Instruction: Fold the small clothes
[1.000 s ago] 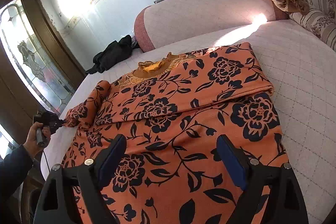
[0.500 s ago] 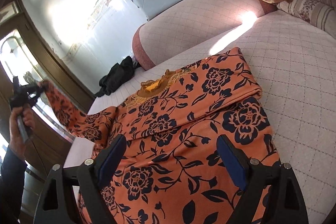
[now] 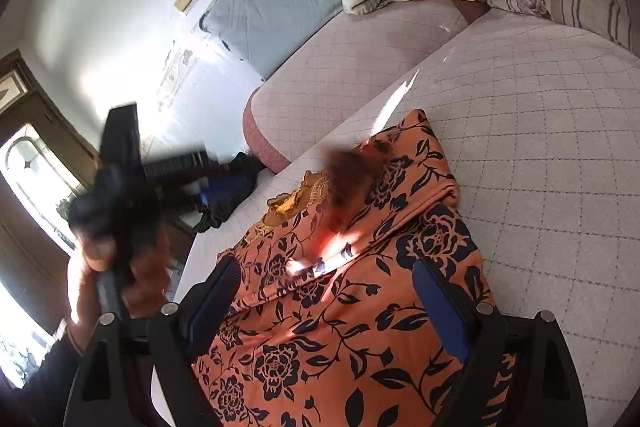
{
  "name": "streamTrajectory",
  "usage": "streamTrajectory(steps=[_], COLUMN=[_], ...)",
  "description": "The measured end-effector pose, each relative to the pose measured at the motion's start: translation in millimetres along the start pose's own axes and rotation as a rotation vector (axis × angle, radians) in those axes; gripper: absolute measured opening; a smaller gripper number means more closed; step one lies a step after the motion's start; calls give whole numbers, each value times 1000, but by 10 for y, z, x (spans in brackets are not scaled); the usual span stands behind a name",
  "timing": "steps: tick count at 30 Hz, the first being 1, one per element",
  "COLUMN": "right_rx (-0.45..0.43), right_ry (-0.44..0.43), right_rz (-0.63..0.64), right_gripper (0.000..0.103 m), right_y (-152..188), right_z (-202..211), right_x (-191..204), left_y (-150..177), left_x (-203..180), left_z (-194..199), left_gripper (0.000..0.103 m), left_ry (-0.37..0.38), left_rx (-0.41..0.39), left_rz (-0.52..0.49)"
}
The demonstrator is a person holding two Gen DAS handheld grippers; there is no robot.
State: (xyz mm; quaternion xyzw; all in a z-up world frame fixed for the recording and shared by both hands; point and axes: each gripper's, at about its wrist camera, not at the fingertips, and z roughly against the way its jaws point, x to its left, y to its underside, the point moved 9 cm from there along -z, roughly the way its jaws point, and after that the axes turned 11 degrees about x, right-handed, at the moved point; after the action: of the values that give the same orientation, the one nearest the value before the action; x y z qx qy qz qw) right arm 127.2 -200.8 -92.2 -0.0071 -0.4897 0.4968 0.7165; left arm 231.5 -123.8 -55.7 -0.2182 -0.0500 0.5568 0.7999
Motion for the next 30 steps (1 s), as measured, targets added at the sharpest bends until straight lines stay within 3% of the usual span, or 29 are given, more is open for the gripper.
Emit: streamTrajectory(steps=[3,6,10,13,19,20,21,22,24,26,29,30], right_rx=[-5,19,78,115,285,316,351,385,423,393,305,339], right_ry=[-7,-28,-26,33,319,348,374,412,479,539,653,680], right_rz=[-19,-41,-49,-5,78,68,72,79,120,197,240,231], right_gripper=[90,90,90,90,87,83,67,40,22,17,18,19], right_y=[-26,-24,-84,-346,-832,-836,-822,-786,-729,-771,-841,-800], right_z=[19,-9,-155,-359,-1068,-1168,-1253,-1328,-1393,-1355,-1239,-1288], right_x=[-36,-48,6,58,-303,-395,-473,-547,-611,-514,-499,-587], left_y=[139,384,788,1008,1197,1233,1268,1280,1267,1274,1274,1268], left_x=[544,1293,2140,2505,2637,2663,2701,2735,2754,2775,2768,2761], left_z=[220,480,561,475,170,121,90,59,79,76,48,38], left_gripper=[45,59,60,60,60,60,60,60,60,60,60,60], left_ry=[-79,-206,-311,-287,-210,-221,-234,-229,-221,-224,-259,-266], left_rx=[-51,-123,-118,-96,-82,-74,-60,-49,-58,-55,-52,-53], left_rz=[56,152,280,359,386,389,398,408,415,419,397,392])
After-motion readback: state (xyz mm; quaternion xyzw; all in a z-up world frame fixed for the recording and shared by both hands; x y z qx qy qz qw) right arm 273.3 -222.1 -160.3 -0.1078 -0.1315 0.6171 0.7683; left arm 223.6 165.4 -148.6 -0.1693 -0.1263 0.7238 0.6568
